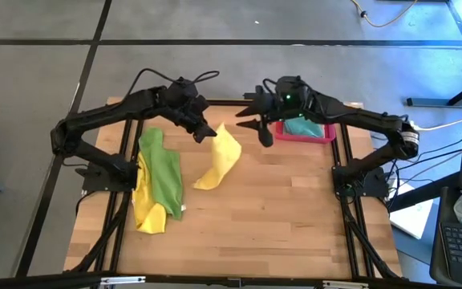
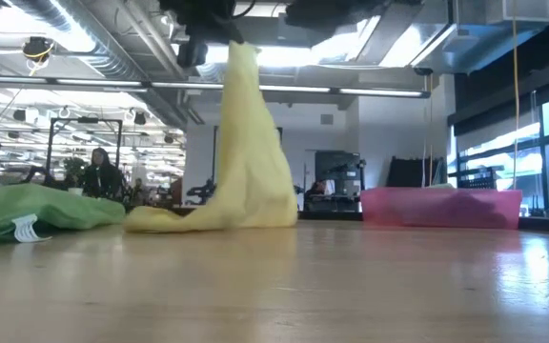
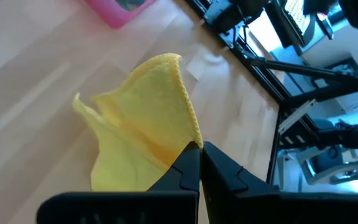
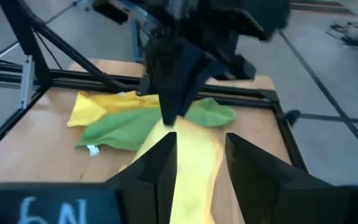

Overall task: Fold microfiber towels
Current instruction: Fold the right yellow towel

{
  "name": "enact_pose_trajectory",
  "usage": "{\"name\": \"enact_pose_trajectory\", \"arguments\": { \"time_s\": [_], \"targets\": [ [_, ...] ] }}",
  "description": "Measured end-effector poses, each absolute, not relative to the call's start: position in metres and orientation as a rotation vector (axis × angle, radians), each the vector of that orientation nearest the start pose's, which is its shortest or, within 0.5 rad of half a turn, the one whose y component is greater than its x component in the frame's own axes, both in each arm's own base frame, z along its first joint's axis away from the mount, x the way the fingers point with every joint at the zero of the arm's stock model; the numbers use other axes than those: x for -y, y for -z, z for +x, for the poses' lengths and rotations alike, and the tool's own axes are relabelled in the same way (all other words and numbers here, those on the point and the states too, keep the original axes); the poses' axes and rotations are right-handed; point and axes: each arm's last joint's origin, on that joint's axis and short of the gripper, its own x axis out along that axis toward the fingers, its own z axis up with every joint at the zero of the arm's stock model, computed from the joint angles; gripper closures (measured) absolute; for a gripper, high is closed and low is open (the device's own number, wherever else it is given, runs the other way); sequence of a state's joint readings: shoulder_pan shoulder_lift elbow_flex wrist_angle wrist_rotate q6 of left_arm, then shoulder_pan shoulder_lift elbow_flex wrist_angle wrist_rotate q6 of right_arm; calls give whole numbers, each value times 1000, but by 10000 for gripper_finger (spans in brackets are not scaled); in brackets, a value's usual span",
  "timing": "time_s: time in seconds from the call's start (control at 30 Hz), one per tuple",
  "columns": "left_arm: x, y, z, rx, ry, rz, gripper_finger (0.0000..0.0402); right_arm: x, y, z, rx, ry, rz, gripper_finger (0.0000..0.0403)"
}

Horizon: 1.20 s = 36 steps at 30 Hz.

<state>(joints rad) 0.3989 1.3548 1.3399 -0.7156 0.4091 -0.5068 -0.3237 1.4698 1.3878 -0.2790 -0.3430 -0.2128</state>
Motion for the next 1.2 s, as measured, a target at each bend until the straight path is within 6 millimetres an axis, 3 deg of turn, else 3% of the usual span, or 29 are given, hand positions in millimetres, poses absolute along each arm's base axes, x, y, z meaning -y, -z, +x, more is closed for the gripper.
{"name": "enact_pose_trajectory", "arguments": {
  "time_s": [0.07, 0.17, 0.27, 0.4, 0.5, 0.73, 1.03, 1.2],
  "targets": [
    [-95, -355, 263, -673, -156, -784, 401, 95, -378, 323, -333, -62, -86, 266],
    [-91, -355, 264, -677, -151, -802, 401, 98, -405, 330, -319, -47, -29, 267],
    [-89, -357, 265, -675, -153, -812, 401, 106, -420, 338, -422, -47, 15, 267],
    [-89, -371, 266, -623, -149, -774, 401, 113, -410, 359, -602, -170, 42, 267],
    [-89, -376, 265, -614, -154, -762, 401, 111, -406, 366, -659, -245, -47, 267],
    [-85, -377, 265, -635, -139, -762, 401, 110, -418, 367, -583, -284, -266, 262],
    [-83, -377, 265, -636, -127, -747, 401, 101, -389, 393, -610, -358, -358, 174],
    [-83, -377, 265, -637, -118, -739, 401, 98, -387, 397, -626, -305, -385, 164]
  ]
}}
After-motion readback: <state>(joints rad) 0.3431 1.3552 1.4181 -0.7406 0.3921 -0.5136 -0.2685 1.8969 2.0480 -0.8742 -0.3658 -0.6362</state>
